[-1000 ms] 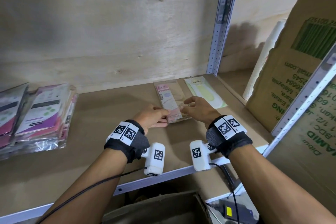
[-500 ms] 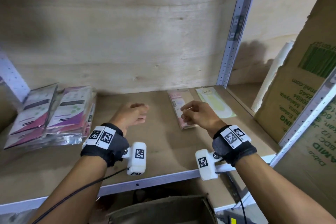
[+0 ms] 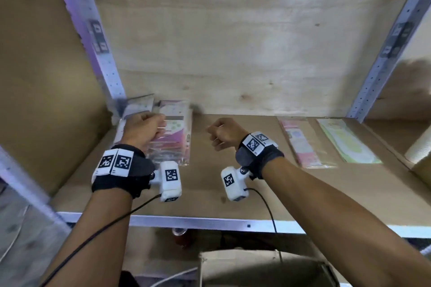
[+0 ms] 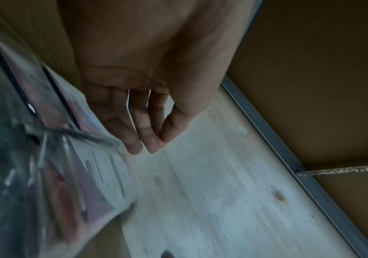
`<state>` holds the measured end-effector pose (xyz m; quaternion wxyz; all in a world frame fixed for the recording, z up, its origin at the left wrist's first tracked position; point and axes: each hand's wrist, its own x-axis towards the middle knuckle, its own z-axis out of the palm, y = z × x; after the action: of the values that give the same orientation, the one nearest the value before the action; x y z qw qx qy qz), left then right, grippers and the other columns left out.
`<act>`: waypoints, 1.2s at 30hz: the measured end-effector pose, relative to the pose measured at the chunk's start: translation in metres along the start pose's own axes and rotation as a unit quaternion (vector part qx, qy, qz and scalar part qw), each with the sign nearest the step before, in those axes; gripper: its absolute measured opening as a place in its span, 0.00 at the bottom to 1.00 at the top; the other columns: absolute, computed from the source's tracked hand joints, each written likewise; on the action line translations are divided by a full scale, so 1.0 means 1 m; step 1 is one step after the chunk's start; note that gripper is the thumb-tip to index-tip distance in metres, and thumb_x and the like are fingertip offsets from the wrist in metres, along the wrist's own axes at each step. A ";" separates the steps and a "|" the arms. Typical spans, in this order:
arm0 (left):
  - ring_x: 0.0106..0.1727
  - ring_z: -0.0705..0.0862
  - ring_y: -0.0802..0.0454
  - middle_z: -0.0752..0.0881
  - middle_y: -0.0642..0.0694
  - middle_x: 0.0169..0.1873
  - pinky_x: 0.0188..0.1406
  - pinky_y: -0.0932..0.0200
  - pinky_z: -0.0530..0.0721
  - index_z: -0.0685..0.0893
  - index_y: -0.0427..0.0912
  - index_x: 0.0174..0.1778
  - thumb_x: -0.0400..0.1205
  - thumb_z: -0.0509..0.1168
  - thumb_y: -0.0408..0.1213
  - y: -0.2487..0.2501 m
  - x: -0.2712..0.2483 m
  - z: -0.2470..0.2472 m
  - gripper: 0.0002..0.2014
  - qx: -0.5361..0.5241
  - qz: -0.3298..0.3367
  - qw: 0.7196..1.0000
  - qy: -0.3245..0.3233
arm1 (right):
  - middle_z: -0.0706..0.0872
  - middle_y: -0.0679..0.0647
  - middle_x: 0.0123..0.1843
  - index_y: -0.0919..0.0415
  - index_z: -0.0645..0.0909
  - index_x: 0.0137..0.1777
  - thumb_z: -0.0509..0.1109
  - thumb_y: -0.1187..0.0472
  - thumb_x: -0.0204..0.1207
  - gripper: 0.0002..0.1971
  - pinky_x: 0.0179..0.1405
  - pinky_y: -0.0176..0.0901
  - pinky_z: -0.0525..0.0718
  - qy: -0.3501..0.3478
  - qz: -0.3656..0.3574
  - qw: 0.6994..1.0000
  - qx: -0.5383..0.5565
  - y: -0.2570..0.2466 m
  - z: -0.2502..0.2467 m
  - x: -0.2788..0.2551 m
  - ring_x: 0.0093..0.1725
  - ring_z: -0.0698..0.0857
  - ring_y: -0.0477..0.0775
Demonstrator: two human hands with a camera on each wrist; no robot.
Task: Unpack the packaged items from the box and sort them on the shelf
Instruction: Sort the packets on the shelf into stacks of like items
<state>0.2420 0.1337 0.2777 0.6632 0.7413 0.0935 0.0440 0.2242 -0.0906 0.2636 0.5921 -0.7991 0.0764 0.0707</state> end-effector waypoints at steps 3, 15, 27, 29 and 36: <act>0.31 0.86 0.52 0.91 0.43 0.32 0.36 0.59 0.86 0.88 0.43 0.38 0.80 0.71 0.34 -0.005 0.000 -0.023 0.05 0.023 0.012 1.000 0.016 | 0.81 0.58 0.38 0.62 0.75 0.40 0.73 0.48 0.80 0.18 0.42 0.55 0.91 -0.006 0.019 1.000 0.002 -0.013 0.040 0.017 0.33 0.82 0.56; 0.27 0.86 0.52 0.91 0.43 0.31 0.25 0.63 0.84 0.88 0.41 0.37 0.81 0.69 0.31 -0.016 -0.002 -0.046 0.07 0.078 0.001 0.997 0.021 | 0.84 0.54 0.29 0.59 0.77 0.37 0.81 0.61 0.73 0.13 0.25 0.47 0.90 -0.033 0.029 0.998 -0.041 0.006 0.061 0.026 0.25 0.83 0.51; 0.78 0.69 0.41 0.76 0.43 0.76 0.79 0.46 0.67 0.80 0.52 0.75 0.75 0.78 0.38 -0.015 -0.034 0.011 0.30 0.421 0.211 0.872 -0.136 | 0.88 0.60 0.55 0.64 0.74 0.72 0.73 0.73 0.77 0.24 0.35 0.41 0.92 -0.060 -0.048 0.962 0.261 -0.005 -0.023 -0.063 0.41 0.91 0.57; 0.72 0.77 0.44 0.83 0.45 0.68 0.73 0.46 0.75 0.84 0.51 0.70 0.78 0.75 0.38 -0.012 -0.043 0.027 0.23 0.380 0.249 0.878 -0.150 | 0.91 0.57 0.48 0.65 0.76 0.73 0.72 0.69 0.79 0.23 0.34 0.40 0.91 -0.051 -0.058 0.958 0.278 -0.010 -0.041 -0.077 0.38 0.92 0.55; 0.54 0.89 0.41 0.92 0.43 0.53 0.59 0.43 0.85 0.89 0.44 0.61 0.83 0.69 0.44 0.002 -0.067 0.081 0.13 0.279 0.347 0.886 -0.127 | 0.93 0.58 0.43 0.61 0.83 0.51 0.62 0.41 0.85 0.21 0.35 0.42 0.90 -0.038 -0.082 0.954 0.287 -0.022 -0.110 -0.105 0.41 0.93 0.56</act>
<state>0.1916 0.0414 0.2747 0.3773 0.8802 -0.2464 0.1489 0.1284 -0.1852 0.3374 0.8026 -0.5958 0.0055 0.0276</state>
